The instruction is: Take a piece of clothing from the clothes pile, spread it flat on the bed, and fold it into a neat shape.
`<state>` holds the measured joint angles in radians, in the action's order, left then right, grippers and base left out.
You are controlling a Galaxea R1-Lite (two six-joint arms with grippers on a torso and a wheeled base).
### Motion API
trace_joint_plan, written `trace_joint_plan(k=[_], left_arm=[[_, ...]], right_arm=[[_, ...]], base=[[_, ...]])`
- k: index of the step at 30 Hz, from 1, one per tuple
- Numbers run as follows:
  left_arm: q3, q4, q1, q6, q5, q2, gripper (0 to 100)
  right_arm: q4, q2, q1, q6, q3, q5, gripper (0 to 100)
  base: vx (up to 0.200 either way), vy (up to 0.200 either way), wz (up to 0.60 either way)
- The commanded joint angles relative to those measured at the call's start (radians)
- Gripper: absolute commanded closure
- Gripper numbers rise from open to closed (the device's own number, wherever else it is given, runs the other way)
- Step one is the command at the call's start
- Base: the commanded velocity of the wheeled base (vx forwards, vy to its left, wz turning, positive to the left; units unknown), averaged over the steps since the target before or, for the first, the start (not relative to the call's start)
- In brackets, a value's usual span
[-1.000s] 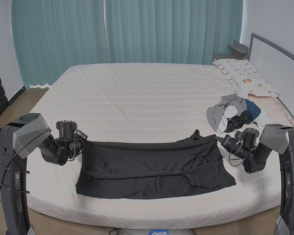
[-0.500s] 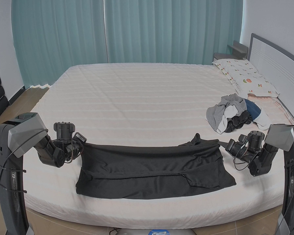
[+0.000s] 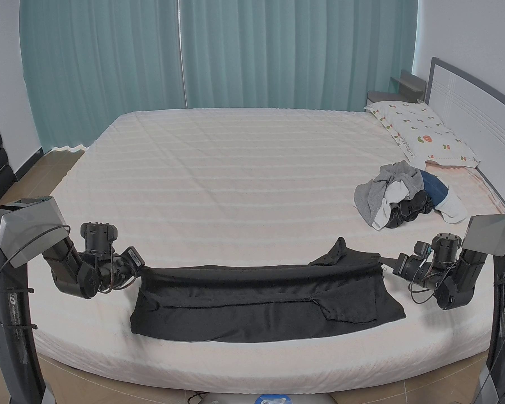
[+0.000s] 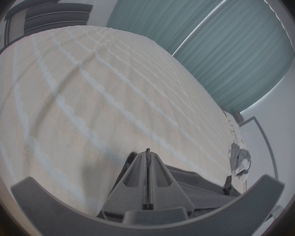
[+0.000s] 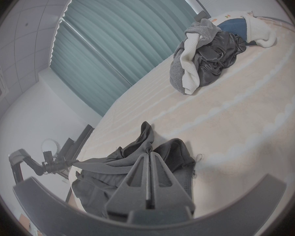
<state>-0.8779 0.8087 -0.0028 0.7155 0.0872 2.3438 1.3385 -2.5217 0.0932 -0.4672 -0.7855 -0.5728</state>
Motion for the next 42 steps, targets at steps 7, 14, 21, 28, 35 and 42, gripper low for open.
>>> trace_joint_plan(k=[7,14,21,28,35,42], left_arm=[[0.054,-0.008,0.000,-0.084,0.005,0.017,100],[0.068,-0.008,-0.002,-0.105,0.005,0.020,100],[0.102,-0.010,-0.003,-0.162,0.005,0.019,100],[0.117,-0.003,-0.003,-0.205,0.005,0.034,100],[0.123,-0.005,-0.003,-0.205,0.005,0.029,0],[0.157,-0.003,-0.003,-0.208,0.012,-0.014,0]], right_arm=[[-0.032,-0.014,0.005,0.179,0.086,-0.004,100],[-0.052,-0.020,0.010,0.245,0.098,-0.004,100],[-0.061,-0.028,0.010,0.249,0.098,-0.004,100],[-0.091,-0.026,0.010,0.257,0.095,-0.004,100],[-0.119,-0.022,0.010,0.257,0.089,-0.004,100],[-0.116,-0.009,0.010,0.254,0.091,-0.016,0]], base=[[0.000,0.000,0.00],[0.000,0.000,0.00],[0.000,0.000,0.00],[0.000,0.000,0.00],[0.000,0.000,0.00],[0.000,0.000,0.00]])
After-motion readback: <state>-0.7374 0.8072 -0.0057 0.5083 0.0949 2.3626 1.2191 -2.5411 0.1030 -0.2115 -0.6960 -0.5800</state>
